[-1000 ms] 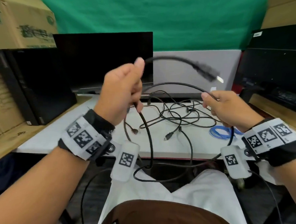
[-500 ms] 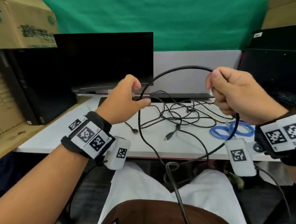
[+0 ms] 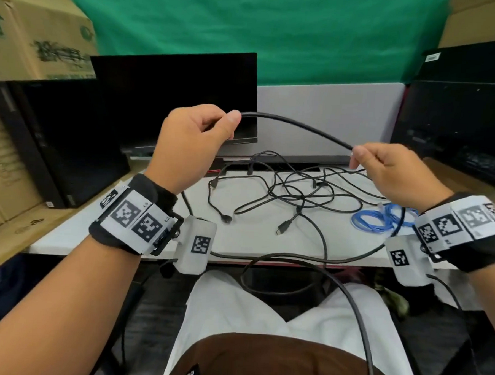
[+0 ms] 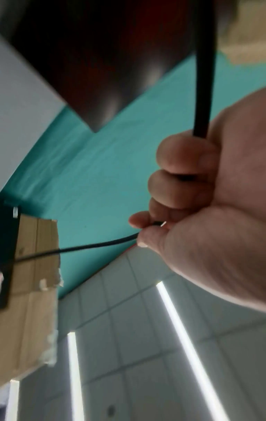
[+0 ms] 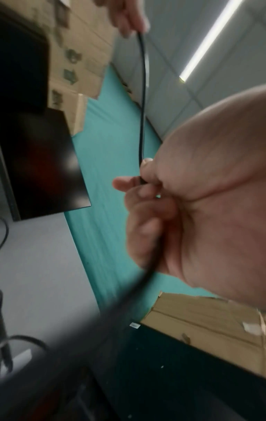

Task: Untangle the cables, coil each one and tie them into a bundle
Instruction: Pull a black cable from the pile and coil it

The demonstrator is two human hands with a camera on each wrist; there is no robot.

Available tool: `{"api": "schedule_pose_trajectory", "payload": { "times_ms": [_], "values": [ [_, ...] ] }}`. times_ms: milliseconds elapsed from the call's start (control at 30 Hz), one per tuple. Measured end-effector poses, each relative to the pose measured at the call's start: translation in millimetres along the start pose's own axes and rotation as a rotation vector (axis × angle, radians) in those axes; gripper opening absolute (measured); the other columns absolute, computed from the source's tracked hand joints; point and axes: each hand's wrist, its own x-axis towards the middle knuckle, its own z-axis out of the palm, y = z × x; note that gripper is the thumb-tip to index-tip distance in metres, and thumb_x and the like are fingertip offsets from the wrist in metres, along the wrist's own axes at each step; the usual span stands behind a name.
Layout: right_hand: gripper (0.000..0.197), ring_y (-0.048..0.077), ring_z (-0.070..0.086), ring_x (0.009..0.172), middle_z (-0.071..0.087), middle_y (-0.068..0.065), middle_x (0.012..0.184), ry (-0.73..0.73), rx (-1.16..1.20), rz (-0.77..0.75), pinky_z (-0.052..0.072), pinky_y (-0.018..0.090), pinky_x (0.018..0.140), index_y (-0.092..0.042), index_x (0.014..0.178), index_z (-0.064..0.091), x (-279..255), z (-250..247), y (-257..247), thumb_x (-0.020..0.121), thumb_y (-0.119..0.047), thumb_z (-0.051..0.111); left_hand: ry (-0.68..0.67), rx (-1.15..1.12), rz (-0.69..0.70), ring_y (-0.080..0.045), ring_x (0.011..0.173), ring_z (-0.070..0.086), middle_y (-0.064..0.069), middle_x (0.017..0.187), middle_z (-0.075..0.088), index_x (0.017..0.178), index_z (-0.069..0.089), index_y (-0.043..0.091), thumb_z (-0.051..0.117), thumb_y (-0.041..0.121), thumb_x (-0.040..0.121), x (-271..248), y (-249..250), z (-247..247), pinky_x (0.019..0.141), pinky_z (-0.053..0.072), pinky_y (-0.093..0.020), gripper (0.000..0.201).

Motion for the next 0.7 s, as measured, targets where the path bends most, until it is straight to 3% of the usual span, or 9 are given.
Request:
{"api": "schedule_pose_trajectory", "payload": {
  "times_ms": [67, 233, 333, 433, 500, 567, 633, 700],
  "values": [
    [0.041, 0.012, 0.045, 0.051, 0.043, -0.006, 0.047, 0.058, -0.102, 0.012, 0.033, 0.029, 0.053, -0.016, 0.084, 0.07, -1.1, -0.5, 2.8, 0.102, -0.041, 0.044, 0.003, 0.181, 0.1, -0.022, 0.061, 0.058, -0.005, 0.065, 0.064, 0.084, 0.073, 0.012, 0.059, 0.039, 0.099, -1.7, -2.9, -5.8, 0.06, 0.049, -0.04, 0.033],
    [0.048, 0.025, 0.054, 0.057, 0.056, -0.005, 0.053, 0.204, -0.247, 0.023, 0.041, 0.03, 0.054, -0.022, 0.082, 0.073, -1.1, -9.9, 2.6, 0.094, -0.061, 0.046, -0.069, 0.434, 0.147, -0.017, 0.063, 0.064, 0.004, 0.064, 0.068, 0.094, 0.078, 0.025, 0.052, 0.057, 0.093, -4.8, -2.0, -14.4, 0.058, 0.055, -0.039, 0.041],
    [0.048, 0.026, 0.053, 0.052, 0.061, 0.006, 0.056, 0.264, -0.021, -0.018, 0.048, 0.033, 0.052, -0.016, 0.077, 0.072, 1.4, -14.4, -1.8, 0.093, -0.057, 0.054, -0.09, 0.44, 0.134, -0.018, 0.055, 0.059, 0.003, 0.055, 0.06, 0.082, 0.077, 0.021, 0.047, 0.061, 0.095, -2.3, -1.5, -19.7, 0.055, 0.053, -0.04, 0.052],
    [0.047, 0.022, 0.032, 0.042, 0.046, 0.01, 0.049, 0.282, 0.368, -0.043, 0.029, 0.024, 0.039, -0.018, 0.068, 0.068, 3.7, -19.8, -11.6, 0.093, -0.057, 0.056, -0.225, 0.216, 0.009, -0.014, 0.04, 0.041, 0.003, 0.043, 0.042, 0.066, 0.071, 0.016, 0.044, 0.052, 0.102, -1.4, -5.7, -17.2, 0.045, 0.042, -0.033, 0.058],
    [0.054, 0.015, 0.023, 0.037, 0.033, 0.004, 0.044, 0.122, 0.704, 0.06, 0.021, 0.019, 0.039, -0.017, 0.071, 0.07, 6.9, -26.4, -11.9, 0.091, -0.064, 0.052, -0.325, -0.017, -0.124, -0.013, 0.037, 0.031, 0.002, 0.043, 0.036, 0.063, 0.069, 0.009, 0.042, 0.048, 0.104, -2.1, -9.3, -11.7, 0.04, 0.03, -0.024, 0.062],
    [0.059, 0.015, 0.028, 0.033, 0.037, 0.003, 0.044, -0.193, 0.914, 0.224, 0.025, 0.017, 0.037, -0.012, 0.085, 0.072, 8.6, -30.3, -5.4, 0.088, -0.067, 0.051, -0.363, -0.12, -0.2, -0.016, 0.039, 0.025, 0.0, 0.046, 0.032, 0.063, 0.066, 0.006, 0.044, 0.047, 0.104, -3.4, -13.7, -6.7, 0.04, 0.024, -0.021, 0.062],
    [0.051, 0.025, 0.052, 0.04, 0.059, 0.014, 0.058, -0.449, 0.877, 0.352, 0.038, 0.024, 0.034, -0.004, 0.103, 0.069, 6.1, -19.3, 3.2, 0.094, -0.052, 0.052, -0.352, -0.108, -0.209, -0.017, 0.042, 0.025, 0.0, 0.048, 0.032, 0.056, 0.057, 0.008, 0.05, 0.045, 0.102, -4.4, -21.0, -3.2, 0.04, 0.025, -0.021, 0.059],
    [0.035, 0.029, 0.067, 0.058, 0.07, 0.017, 0.085, -0.577, 0.746, 0.502, 0.052, 0.031, 0.04, -0.004, 0.109, 0.065, -1.7, 8.3, 9.9, 0.103, -0.033, 0.046, -0.313, -0.12, -0.246, -0.019, 0.045, 0.024, -0.008, 0.052, 0.031, 0.051, 0.044, 0.008, 0.057, 0.042, 0.098, -5.8, -31.0, -0.6, 0.043, 0.025, -0.022, 0.059]
  ]
}}
